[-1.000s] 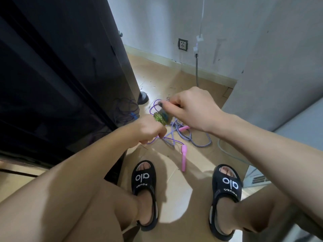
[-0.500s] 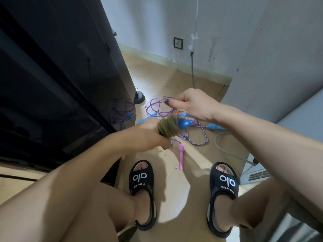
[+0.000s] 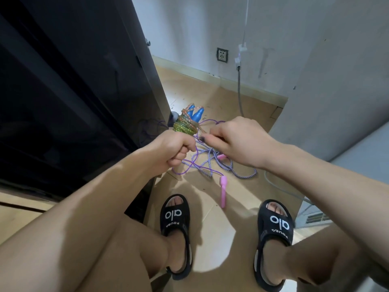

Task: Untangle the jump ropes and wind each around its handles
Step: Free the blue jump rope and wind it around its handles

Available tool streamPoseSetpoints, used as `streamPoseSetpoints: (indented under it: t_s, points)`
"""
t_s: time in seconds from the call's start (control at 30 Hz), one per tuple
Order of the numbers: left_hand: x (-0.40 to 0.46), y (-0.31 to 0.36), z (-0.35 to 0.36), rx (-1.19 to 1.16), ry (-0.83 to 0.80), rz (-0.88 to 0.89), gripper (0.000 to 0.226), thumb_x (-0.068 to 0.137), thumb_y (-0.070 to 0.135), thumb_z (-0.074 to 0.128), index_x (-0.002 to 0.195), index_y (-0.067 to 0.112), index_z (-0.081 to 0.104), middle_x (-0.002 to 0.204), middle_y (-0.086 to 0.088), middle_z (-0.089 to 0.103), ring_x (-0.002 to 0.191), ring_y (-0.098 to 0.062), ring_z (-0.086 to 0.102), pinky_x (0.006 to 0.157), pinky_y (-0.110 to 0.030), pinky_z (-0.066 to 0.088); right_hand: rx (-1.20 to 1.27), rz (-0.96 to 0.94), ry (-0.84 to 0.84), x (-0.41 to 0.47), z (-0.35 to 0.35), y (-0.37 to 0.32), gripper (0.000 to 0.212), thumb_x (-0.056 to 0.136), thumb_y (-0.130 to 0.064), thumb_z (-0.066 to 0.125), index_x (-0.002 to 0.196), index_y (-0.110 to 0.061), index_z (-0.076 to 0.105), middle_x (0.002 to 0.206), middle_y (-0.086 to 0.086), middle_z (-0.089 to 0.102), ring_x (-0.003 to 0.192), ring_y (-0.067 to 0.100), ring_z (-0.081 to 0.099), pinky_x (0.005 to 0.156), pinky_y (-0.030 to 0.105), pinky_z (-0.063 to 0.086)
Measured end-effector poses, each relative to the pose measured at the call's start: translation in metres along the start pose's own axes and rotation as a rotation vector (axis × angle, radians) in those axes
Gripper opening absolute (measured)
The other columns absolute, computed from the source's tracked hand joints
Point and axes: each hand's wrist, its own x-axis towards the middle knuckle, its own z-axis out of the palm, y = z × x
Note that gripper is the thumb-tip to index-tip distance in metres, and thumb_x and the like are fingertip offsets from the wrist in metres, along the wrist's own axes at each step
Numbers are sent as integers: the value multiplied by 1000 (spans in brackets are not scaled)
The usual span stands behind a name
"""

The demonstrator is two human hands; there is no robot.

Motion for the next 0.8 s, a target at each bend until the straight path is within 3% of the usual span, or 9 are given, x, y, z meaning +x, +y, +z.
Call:
streamPoseSetpoints:
  t_s: [0.07,0.17,0.27,0.37,0.43,0.57,0.63,0.7,0.8]
  points:
    - [3,-2,2,26,18,-24,41,85,-6,52,60,21,33,51,3,22,40,-10,15,41,-23,9,-87,-63,-2,4,-2,0,50,101,-54,34,64,-20,35,57,0,46,64,30,46,52,34,28]
    - [7,-7,5,295,96,-22,29,79,-1,61,59,13,45,50,-2,29,40,-16,23,41,-20,19,-150,-179,53,4,-6,1,46,101,-51,40,65,-23,35,53,-2,35,59,31,42,48,30,17]
    - [7,-8,14,501,105,49,23,73,3,64,64,12,45,52,-2,33,46,-20,30,47,-25,25,-111,-237,151,6,-6,0,45,99,-46,46,64,-22,35,56,-1,37,58,30,40,48,27,13]
    - [7,-8,24,844,82,139,17,75,8,58,69,11,42,63,-3,46,59,-23,43,54,-29,33,-76,-306,256,10,-1,-1,43,99,-43,45,63,-20,43,71,-3,44,66,23,41,48,28,24]
    - [7,-10,27,1067,95,210,9,74,16,52,72,15,43,74,-3,54,67,-22,52,55,-27,36,6,-264,223,11,4,-1,46,99,-45,43,63,-18,50,83,0,48,71,22,42,50,31,34]
    - [3,-12,25,1290,143,344,20,80,22,49,72,24,31,71,5,47,71,-21,56,58,-27,35,63,-99,61,11,14,2,49,101,-46,41,61,-20,37,73,-2,45,72,26,47,55,35,39]
    - [-5,-11,23,1289,183,367,28,86,44,57,76,24,40,72,7,50,84,-20,61,64,-29,43,80,-77,57,13,19,1,49,100,-49,39,65,-15,46,75,-1,49,73,27,50,59,40,47]
    - [-13,-9,22,1187,157,342,48,76,74,59,83,26,57,78,8,61,85,-12,61,72,-32,52,169,-70,102,14,23,0,48,98,-48,39,64,-15,47,72,-2,47,69,24,49,61,43,47]
    - [-13,-13,18,929,111,404,52,72,76,62,72,24,58,71,-1,64,69,-13,58,65,-33,50,320,-68,170,13,22,-4,47,101,-32,50,58,-24,33,62,-4,39,59,15,41,58,40,39]
